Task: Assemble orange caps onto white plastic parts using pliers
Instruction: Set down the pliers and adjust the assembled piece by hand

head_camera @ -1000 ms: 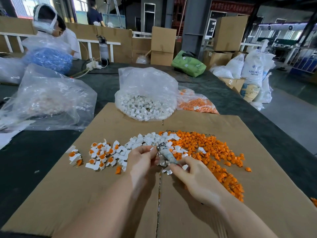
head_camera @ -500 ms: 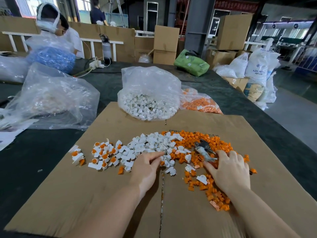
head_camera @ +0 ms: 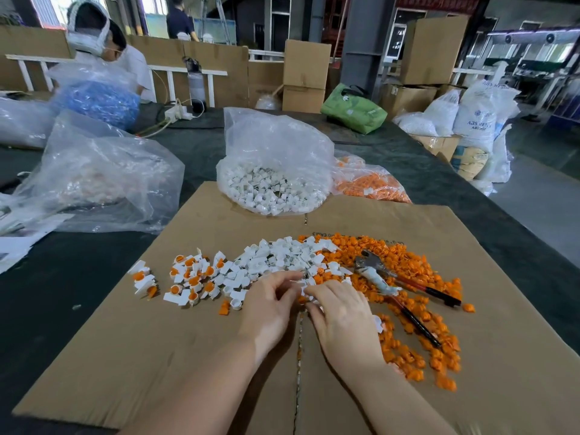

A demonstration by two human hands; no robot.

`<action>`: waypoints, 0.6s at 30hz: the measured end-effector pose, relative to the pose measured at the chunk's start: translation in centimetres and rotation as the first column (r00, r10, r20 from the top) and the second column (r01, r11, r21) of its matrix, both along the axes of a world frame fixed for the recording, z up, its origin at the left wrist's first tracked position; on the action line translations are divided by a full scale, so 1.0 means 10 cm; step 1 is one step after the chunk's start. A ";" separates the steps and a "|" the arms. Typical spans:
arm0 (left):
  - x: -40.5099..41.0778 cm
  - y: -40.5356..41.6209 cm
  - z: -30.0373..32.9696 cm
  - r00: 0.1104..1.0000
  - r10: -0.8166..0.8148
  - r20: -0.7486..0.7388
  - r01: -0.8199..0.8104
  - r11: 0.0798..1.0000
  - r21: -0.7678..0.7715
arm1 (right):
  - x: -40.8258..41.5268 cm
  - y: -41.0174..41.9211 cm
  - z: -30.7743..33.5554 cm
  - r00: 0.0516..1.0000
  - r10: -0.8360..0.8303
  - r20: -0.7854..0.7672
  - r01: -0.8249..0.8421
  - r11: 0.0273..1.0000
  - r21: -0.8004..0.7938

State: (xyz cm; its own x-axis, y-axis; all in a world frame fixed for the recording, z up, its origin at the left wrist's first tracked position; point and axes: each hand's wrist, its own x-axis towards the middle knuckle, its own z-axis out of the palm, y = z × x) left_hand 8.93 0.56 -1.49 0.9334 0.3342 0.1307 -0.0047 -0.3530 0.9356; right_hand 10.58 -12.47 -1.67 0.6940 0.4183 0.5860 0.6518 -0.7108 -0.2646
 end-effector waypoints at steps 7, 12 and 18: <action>-0.10 0.02 -0.03 0.991 -0.125 -0.041 0.128 0.988 0.083 | 0.00 0.02 -0.02 0.998 -0.002 -0.062 0.009 0.994 0.108; -0.09 0.00 -0.03 0.996 -0.088 0.010 0.086 0.986 0.140 | 0.00 -0.02 -0.05 0.997 -0.014 -0.072 0.026 0.986 0.163; -0.10 0.00 -0.04 0.995 -0.099 0.019 0.095 0.983 0.159 | -0.03 -0.01 -0.04 0.997 0.069 -0.034 -0.063 0.987 0.145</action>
